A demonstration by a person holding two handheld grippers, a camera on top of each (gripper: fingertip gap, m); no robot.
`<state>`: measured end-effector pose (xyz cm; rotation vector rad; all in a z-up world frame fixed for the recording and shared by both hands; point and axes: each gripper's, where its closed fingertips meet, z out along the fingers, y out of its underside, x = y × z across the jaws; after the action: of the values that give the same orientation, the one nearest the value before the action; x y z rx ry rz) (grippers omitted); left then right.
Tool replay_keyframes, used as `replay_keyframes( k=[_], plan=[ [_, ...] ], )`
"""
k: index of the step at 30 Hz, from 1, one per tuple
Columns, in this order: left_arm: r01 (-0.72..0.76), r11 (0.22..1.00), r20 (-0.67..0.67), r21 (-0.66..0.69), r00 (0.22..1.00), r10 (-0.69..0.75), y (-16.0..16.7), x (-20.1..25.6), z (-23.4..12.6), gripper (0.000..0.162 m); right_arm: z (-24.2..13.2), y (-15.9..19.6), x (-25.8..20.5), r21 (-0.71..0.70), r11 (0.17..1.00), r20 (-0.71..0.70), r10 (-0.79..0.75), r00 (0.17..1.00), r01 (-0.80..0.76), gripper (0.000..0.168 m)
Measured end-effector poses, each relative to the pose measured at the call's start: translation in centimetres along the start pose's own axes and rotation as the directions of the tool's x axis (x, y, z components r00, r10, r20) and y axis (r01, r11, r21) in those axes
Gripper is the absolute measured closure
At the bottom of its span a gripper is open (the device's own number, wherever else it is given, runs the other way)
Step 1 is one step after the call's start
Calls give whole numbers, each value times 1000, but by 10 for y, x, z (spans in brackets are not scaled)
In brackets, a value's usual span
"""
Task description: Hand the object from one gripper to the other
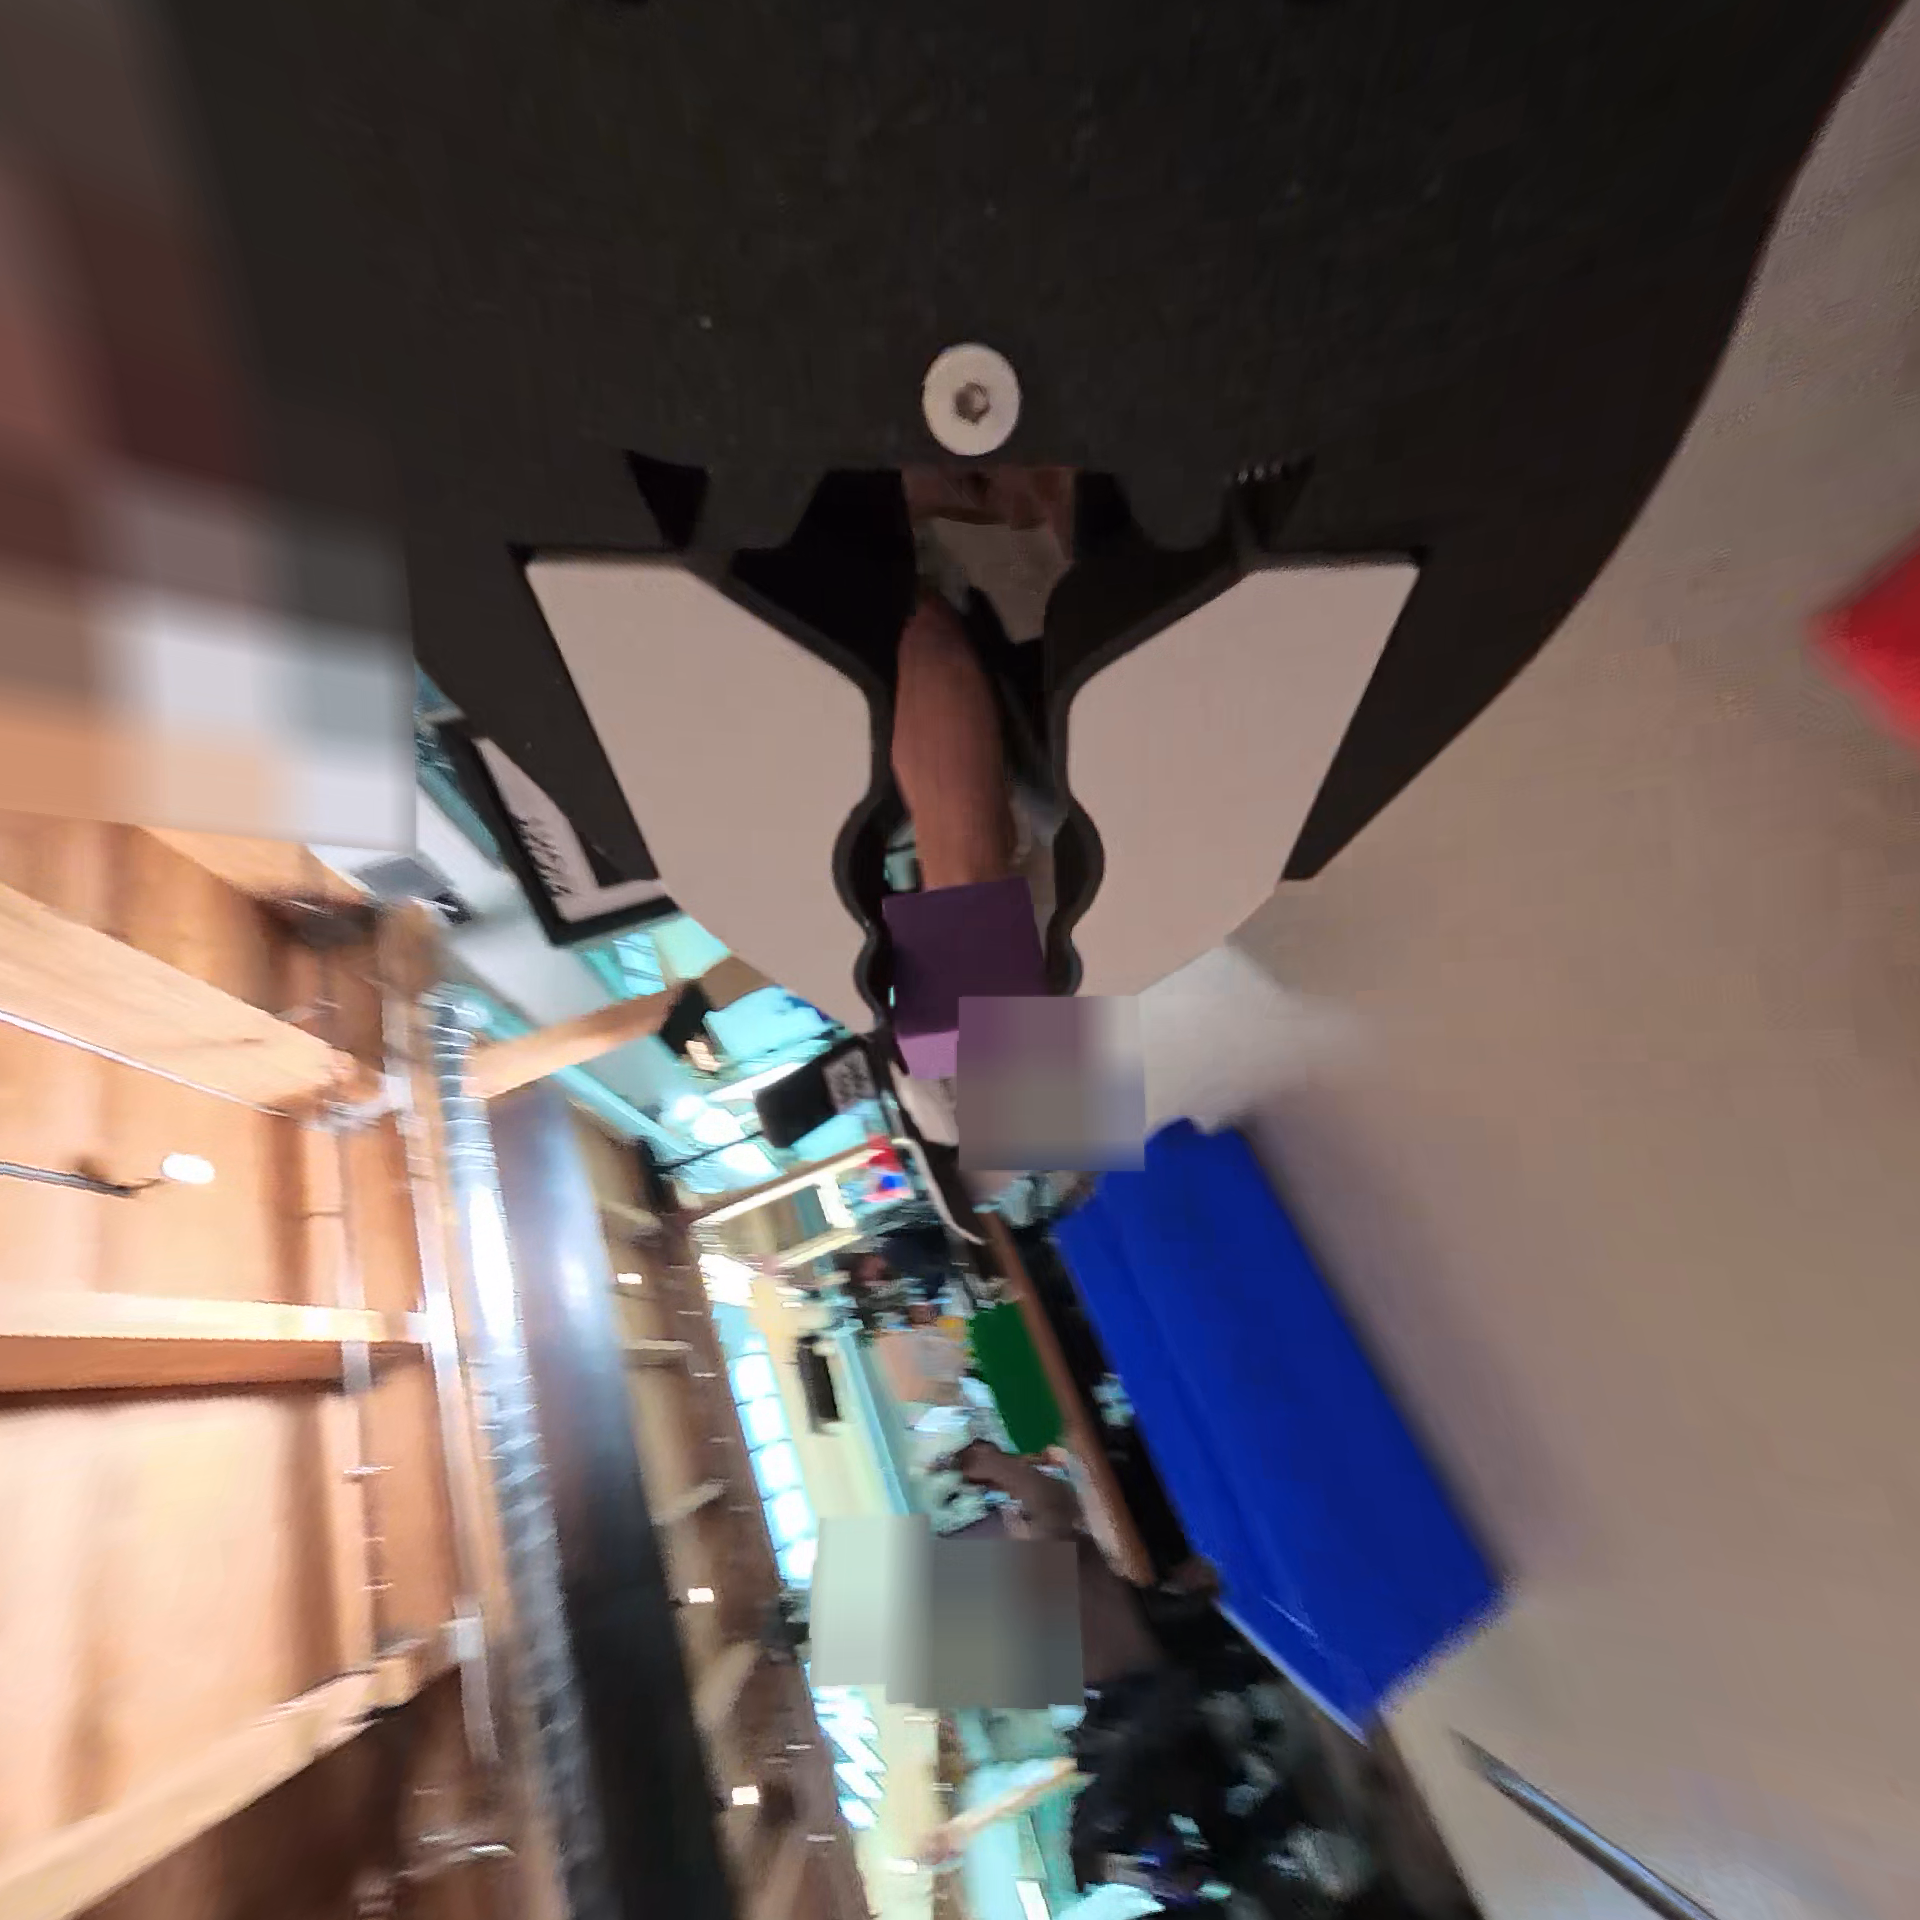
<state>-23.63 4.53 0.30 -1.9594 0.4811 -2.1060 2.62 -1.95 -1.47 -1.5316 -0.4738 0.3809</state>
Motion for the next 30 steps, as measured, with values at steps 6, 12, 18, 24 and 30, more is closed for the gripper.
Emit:
replay_keyframes(
  k=[6, 12, 18, 24, 30],
  plan=[
    [73, 997, -223, 11, 972, -69, 68, 4, 40, 135, 71, 7, -177, -60, 977, 487, -151, 860, 205, 107],
    [135, 989, -266, -57, 953, -146, 97, -8, 52, 135, 100, 23, -207, -50, 982, 525, -130, 841, 183, 113],
    [151, 984, -300, -90, 938, -171, 104, -11, 62, 132, 94, 26, -209, -45, 990, 577, -85, 812, 135, 140],
    [16, 1000, -256, -22, 967, -21, 108, -16, 47, 95, 78, -1, -173, -27, 996, 512, -59, 857, 84, 140],
    [-182, 983, -31, -2, 983, 181, 118, -38, 53, 105, 47, -69, 20, -114, 993, -45, 36, 998, -41, 140]
  ],
)
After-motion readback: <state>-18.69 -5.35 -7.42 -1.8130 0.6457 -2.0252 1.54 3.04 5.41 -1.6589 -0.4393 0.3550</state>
